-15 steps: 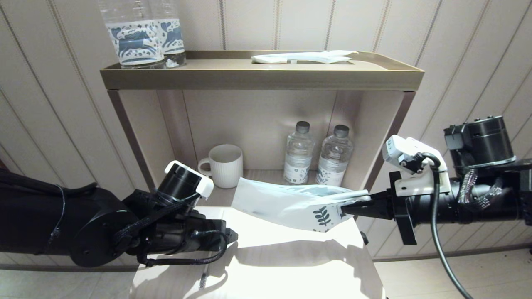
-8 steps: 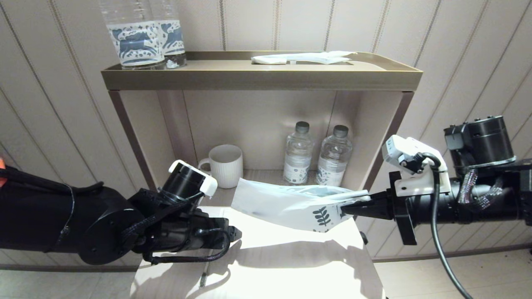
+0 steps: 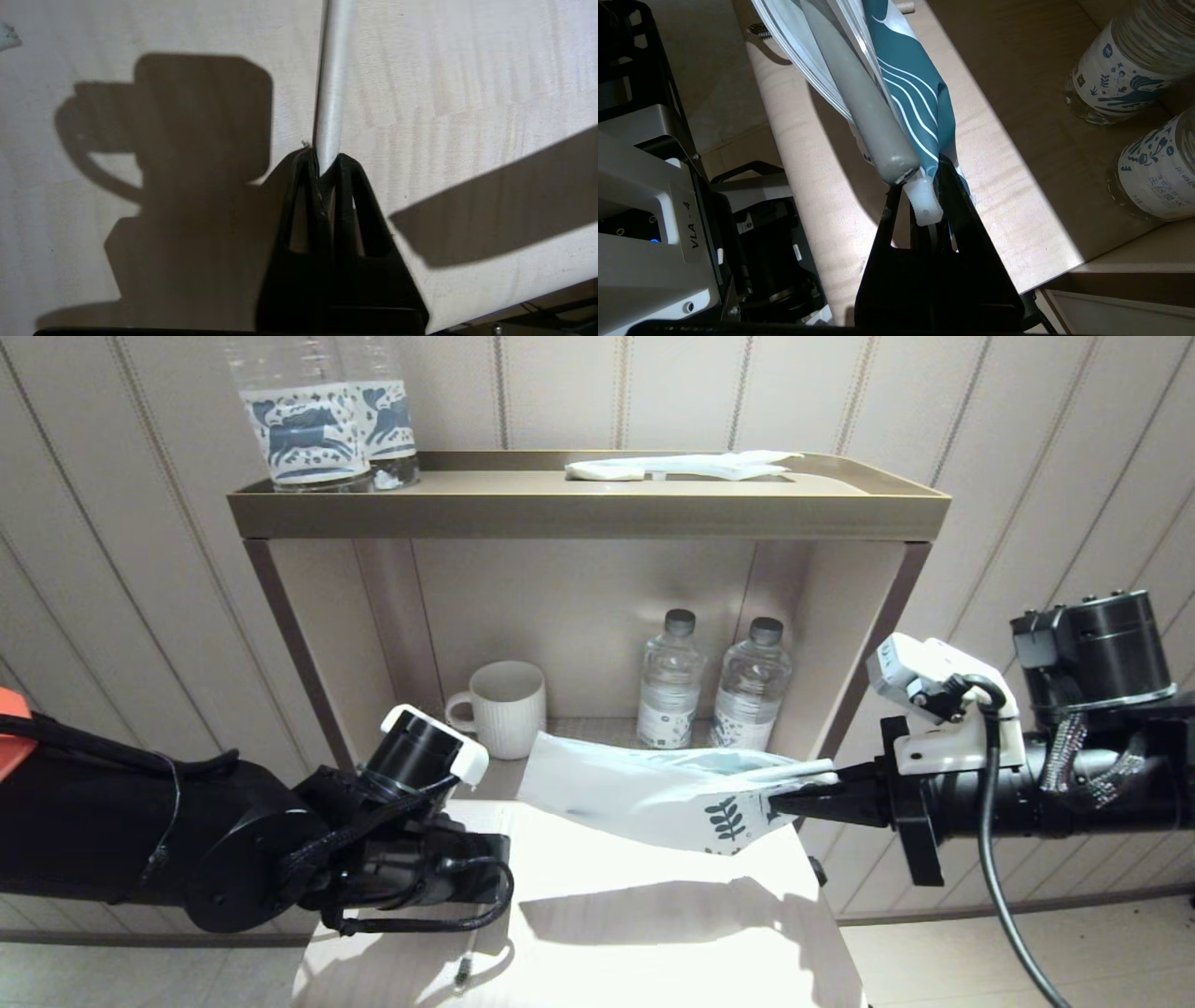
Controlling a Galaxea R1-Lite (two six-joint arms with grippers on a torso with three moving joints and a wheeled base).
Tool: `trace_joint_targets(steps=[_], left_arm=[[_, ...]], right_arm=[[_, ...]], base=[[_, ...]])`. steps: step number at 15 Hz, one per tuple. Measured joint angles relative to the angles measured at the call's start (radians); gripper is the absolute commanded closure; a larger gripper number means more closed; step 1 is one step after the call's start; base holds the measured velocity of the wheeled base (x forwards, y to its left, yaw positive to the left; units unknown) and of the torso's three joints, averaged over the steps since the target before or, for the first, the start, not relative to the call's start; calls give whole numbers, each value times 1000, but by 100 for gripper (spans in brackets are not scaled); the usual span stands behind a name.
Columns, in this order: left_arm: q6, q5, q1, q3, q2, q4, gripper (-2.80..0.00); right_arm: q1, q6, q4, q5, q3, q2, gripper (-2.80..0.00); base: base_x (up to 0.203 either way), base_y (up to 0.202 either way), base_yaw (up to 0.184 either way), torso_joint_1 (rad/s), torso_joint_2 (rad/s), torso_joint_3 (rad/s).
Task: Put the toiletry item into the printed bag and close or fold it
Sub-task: Pick up a toothbrush
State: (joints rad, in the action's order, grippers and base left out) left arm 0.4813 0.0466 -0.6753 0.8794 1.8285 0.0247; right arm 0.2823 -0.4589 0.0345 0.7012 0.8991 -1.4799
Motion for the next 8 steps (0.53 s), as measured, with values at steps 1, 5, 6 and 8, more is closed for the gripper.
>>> trace_joint_targets(steps=[1, 5, 6, 8], left_arm=[[0, 0, 0, 1, 0, -1, 0], [0, 25, -7, 0, -1, -1, 0], [-1, 41, -12, 0, -5, 0, 0], [-4, 59, -30, 5, -28, -10, 0]], right_arm=[[0, 0, 0, 0, 0, 2, 0], [0, 0, 0, 1, 0, 9, 0], [0, 0, 0, 1, -1, 10, 0], [1, 0, 0, 0, -3, 11, 0]], base=[[0, 0, 0, 0, 0, 0], [0, 0, 0, 0, 0, 0], [0, 0, 0, 0, 0, 0], [0, 0, 0, 0, 0, 0]])
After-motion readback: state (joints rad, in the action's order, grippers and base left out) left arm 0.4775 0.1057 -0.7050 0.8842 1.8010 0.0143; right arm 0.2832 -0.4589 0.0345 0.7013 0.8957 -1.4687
